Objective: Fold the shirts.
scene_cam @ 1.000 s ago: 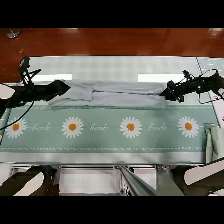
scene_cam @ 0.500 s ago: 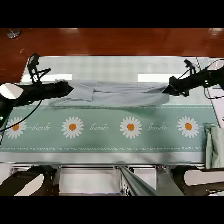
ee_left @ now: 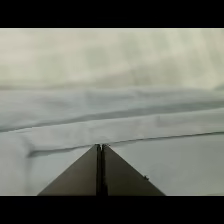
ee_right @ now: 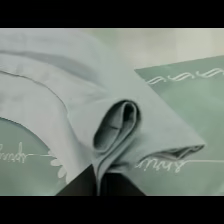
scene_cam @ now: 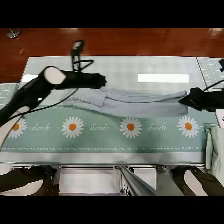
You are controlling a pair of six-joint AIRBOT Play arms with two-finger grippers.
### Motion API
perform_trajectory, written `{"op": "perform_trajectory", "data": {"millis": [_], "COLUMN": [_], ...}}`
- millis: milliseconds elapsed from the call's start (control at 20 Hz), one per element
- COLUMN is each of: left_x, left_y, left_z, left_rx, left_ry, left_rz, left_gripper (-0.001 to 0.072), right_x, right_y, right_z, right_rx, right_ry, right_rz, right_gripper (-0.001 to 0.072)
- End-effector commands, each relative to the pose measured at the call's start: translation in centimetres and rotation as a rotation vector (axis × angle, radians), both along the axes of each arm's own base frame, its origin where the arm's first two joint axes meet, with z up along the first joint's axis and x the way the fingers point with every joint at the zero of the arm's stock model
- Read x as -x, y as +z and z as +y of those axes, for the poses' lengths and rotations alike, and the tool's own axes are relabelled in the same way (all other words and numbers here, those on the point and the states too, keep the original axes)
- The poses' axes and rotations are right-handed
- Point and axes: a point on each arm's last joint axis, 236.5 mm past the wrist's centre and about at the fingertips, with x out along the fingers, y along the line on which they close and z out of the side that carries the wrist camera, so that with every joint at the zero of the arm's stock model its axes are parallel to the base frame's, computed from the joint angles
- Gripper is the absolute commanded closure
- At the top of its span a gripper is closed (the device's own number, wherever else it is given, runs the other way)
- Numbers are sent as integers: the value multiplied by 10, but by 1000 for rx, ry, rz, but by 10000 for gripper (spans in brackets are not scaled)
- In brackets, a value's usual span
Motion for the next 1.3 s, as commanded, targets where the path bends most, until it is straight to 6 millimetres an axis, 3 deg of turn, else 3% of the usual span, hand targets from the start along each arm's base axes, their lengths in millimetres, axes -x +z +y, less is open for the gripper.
{"op": "perform_trajectory", "data": {"millis": [0, 200, 350, 500, 650, 750, 850, 950, 1100, 1250], "left_x": [35, 87, 123, 159, 164, 138, 88, 36, -28, -54], "left_y": [-29, -75, -108, -126, -113, -86, -54, -17, 38, 90], "left_z": [-84, -148, -174, -194, -201, -192, -165, -118, -21, 88], "left_rx": [-14, -51, -85, -113, -103, -76, -18, 28, 77, 41], "left_ry": [-173, -296, -336, -406, -450, -436, -318, -216, -50, 107], "left_rz": [100, 219, 323, 368, 386, 372, 356, 310, 254, 162], "left_gripper": [686, 686, 686, 685, 684, 684, 684, 684, 685, 684], "right_x": [30, 43, 38, 32, 31, 31, 28, 24, 11, -29], "right_y": [31, 47, 56, 66, 67, 68, 73, 78, 77, 92], "right_z": [8, 23, 32, 38, 43, 45, 53, 64, 93, 147], "right_rx": [-2, -45, -92, -131, -149, -154, -192, -254, -276, -283], "right_ry": [-70, -49, -45, -37, -20, -9, 17, 58, 171, 299], "right_rz": [-105, -137, -169, -210, -214, -216, -229, -240, -214, -255], "right_gripper": [686, 686, 686, 686, 686, 686, 686, 686, 686, 686]}}
